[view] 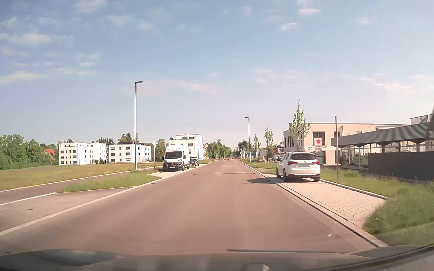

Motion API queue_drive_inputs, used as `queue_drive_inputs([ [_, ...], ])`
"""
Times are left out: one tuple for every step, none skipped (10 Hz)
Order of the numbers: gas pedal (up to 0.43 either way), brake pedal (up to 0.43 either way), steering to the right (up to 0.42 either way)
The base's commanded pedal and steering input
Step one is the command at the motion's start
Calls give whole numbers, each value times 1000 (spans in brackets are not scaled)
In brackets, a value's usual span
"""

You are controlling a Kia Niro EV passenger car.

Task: Follow the waypoints while adhering to traffic rules and regulations

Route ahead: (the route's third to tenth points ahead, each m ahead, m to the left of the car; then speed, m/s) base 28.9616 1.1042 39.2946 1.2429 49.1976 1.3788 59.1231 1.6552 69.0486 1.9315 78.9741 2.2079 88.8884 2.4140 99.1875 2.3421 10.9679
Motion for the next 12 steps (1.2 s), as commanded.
queue_drive_inputs([
  [110,0,-3],
  [110,0,-3],
  [118,0,-3],
  [118,0,-3],
  [118,0,-3],
  [118,0,-3],
  [118,0,-3],
  [118,0,-3],
  [118,0,-3],
  [118,0,-3],
  [118,0,-3],
  [118,0,-3],
])
